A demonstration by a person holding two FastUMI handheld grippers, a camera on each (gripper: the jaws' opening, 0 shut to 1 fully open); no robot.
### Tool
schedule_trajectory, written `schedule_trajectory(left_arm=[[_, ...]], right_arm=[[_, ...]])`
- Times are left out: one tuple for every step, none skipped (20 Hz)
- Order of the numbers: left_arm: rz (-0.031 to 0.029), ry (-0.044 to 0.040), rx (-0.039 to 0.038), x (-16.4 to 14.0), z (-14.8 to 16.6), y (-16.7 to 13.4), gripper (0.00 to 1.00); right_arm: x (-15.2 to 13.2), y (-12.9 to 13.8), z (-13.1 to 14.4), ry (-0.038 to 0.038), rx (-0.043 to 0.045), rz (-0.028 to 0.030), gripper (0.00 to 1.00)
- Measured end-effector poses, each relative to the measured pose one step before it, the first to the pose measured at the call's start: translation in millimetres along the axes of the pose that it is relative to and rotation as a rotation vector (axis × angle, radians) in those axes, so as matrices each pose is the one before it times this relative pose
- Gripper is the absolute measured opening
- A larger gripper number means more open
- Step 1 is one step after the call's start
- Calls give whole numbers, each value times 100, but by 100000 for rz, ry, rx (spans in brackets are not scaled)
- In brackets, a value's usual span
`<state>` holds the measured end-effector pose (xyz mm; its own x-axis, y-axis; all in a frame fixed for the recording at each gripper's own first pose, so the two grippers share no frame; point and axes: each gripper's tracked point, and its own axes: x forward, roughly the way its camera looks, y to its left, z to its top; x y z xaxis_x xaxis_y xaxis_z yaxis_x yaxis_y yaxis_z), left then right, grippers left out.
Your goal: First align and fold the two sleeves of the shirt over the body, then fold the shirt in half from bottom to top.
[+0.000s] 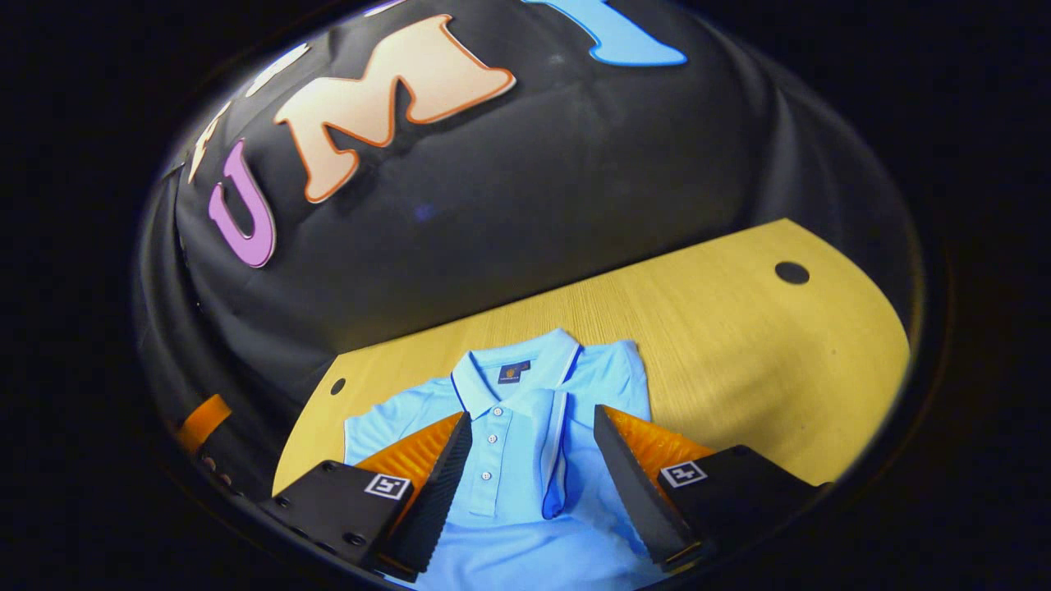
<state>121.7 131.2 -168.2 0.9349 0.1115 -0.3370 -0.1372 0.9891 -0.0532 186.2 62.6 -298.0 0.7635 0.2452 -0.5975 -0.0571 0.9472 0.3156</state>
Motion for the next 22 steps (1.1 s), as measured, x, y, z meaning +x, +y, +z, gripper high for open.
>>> schedule_trajectory(left_arm=[[254, 1884, -556, 942, -813, 0, 96], [429, 2109, 88, 1045, -922, 34, 95], [204, 1661, 192, 1085, -791, 107, 96], [723, 1600, 382, 640, -871, 238, 96], [771, 1628, 485, 1256, -718, 83, 96], [913, 1996, 821, 1261, -933, 143, 95], [1204, 1930, 888, 936, -850, 209, 95], [734, 1419, 680, 993, -704, 151, 96], [712, 994, 311, 772, -540, 93, 96], [743, 1581, 57, 816, -809, 210, 95], [627, 1412, -70, 720, -716, 184, 95], [1102, 1497, -166, 764, -548, 335, 95], [1115, 1266, -258, 659, -465, 367, 95], [1427, 1384, -891, 585, -558, 453, 95], [750, 1468, -1574, 458, -490, 151, 95], [759, 1837, -1785, 410, -496, 269, 95], [608, 1933, -1425, 593, -660, 259, 95], [937, 1894, -682, 329, -535, 307, 95], [1060, 1589, -243, 353, -631, 150, 96], [146, 1962, -216, 227, -592, 109, 96], [429, 1949, -179, 13, -544, 191, 96], [-108, -1231, -874, -88, 283, -50, 96]], right_arm=[[-841, -440, 598, -1891, -2795, -454, 94], [-937, -513, 609, -1267, -2328, -935, 97], [-740, -507, 458, -1263, -1531, -902, 97], [-781, -556, 546, -947, -873, -965, 97], [-816, -577, 324, -932, -93, -1003, 97], [-764, -669, 535, -1502, 269, -1625, 97], [-583, -685, 362, -1570, 129, -1718, 97], [-518, -911, 405, -1243, -71, -2075, 97], [-557, -801, 171, -685, 101, -1711, 97], [-461, -731, 178, -201, 424, -1236, 97], [-505, -546, -8, 46, 614, -1063, 97], [-422, -637, 112, -294, 267, -1312, 97], [-339, -652, 27, -271, -231, -1395, 97], [-353, -523, -97, 104, -406, -1132, 97], [-509, -456, -210, 167, -425, -844, 97], [-339, -355, -111, 412, -283, -334, 97], [-131, -498, -350, 862, -422, -795, 97], [-233, -350, -207, 502, -223, -604, 97], [-210, -140, -217, 105, 310, -394, 97], [-233, -142, -119, 393, 462, -268, 97], [-289, -108, -131, 298, 485, -32, 97], [-156, -16, 34, -221, -87, 30, 97]])
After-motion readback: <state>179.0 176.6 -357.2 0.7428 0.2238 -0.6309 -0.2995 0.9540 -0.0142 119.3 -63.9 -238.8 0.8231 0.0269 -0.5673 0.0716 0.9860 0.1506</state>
